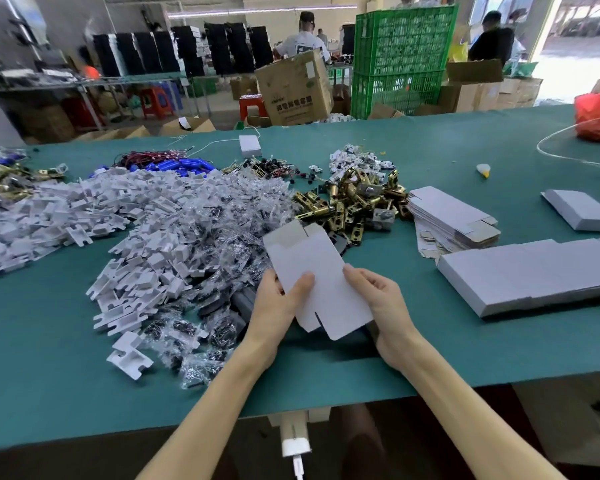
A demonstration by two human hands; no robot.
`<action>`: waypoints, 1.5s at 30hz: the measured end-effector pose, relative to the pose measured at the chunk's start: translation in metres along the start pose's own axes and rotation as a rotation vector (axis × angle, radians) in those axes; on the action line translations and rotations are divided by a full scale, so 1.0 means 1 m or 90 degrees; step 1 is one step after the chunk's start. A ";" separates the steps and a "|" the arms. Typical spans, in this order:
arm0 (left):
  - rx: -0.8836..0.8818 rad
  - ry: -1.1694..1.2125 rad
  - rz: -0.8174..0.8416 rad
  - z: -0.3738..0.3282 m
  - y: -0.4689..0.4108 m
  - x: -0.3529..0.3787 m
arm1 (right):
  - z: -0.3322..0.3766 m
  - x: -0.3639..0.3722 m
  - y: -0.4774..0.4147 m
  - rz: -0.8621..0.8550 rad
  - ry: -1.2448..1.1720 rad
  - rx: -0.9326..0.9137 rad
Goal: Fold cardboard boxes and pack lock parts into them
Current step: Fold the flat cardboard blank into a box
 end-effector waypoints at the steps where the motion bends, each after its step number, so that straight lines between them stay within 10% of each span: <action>1: 0.001 -0.004 -0.004 0.000 -0.001 0.003 | 0.001 -0.001 0.001 0.004 -0.012 0.002; 45: -0.008 0.076 0.103 0.007 0.004 0.002 | -0.005 0.001 0.003 0.096 -0.030 0.026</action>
Point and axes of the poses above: each hand's wrist, its own y-axis away from the middle knuckle, its own x-axis out of the palm, z = x × y, the point moved 2 cm from there along -y, towards the middle knuckle, and after that the axes turned 3 degrees about -z, right-handed, at the moved point
